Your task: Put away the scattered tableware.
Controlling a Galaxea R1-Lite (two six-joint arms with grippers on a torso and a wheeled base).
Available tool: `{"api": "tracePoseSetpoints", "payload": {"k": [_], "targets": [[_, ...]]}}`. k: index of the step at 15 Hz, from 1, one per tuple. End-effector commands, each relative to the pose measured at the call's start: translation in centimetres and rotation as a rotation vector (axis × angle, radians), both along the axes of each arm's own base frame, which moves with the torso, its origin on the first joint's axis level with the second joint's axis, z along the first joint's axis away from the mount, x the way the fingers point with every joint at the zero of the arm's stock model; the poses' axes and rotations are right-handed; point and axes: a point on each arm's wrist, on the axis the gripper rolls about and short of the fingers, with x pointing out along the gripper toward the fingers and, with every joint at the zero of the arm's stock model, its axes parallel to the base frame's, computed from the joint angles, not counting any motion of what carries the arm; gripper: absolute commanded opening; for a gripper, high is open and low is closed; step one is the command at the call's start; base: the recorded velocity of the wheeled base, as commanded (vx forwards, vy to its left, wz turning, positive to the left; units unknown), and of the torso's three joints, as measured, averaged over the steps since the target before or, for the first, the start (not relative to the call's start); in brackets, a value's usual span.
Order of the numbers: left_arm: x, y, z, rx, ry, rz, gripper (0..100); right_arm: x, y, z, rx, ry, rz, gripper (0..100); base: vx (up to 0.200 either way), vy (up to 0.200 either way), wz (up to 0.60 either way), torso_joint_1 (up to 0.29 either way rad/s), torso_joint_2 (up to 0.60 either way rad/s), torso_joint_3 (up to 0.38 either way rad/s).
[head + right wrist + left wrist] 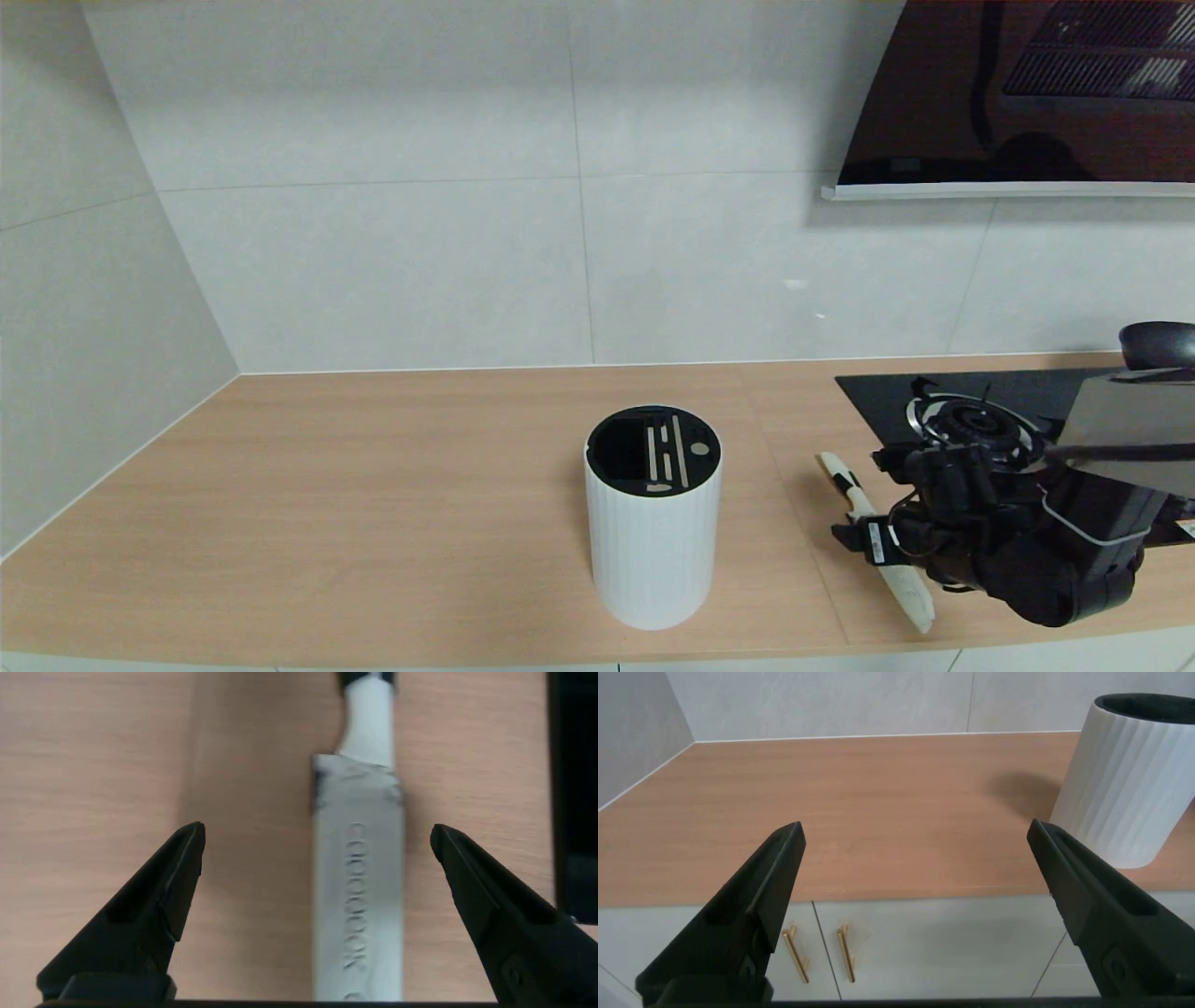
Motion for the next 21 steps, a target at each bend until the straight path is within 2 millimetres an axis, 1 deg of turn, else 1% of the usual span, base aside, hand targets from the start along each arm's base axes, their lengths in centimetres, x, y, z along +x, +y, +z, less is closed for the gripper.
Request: {"api": "tracePoseSetpoints", "payload": {"k": [1,5,17,18,21], "targets": [[0.0,0.0,0.0,0.0,0.0,0.0,100,0.4,-0.4,-0.7,-0.001,0.012,-0.013,100,0.0,0.0,0.0,0.0,0.0,0.0],[0.0,0.0,0.0,0.0,0.0,0.0,100,0.8,-0.3,-1.4,0.0,0.004,-0.016,100,0.0,0.0,0.0,0.0,0.0,0.0],[0.0,0.0,0.0,0.0,0.0,0.0,100,1.3,-0.6,-2.1,-0.002,0.006,-0.026,100,0.0,0.0,0.0,0.0,0.0,0.0],[0.0,0.0,0.0,0.0,0.0,0.0,100,1.3,-0.6,-2.1,-0.002,0.006,-0.026,0,0.0,0.0,0.0,0.0,0.0,0.0],[0.0,0.0,0.0,0.0,0.0,0.0,100,1.3,-0.6,-2.4,-0.003,0.013,-0.024,0,0.0,0.0,0.0,0.0,0.0,0.0]]}}
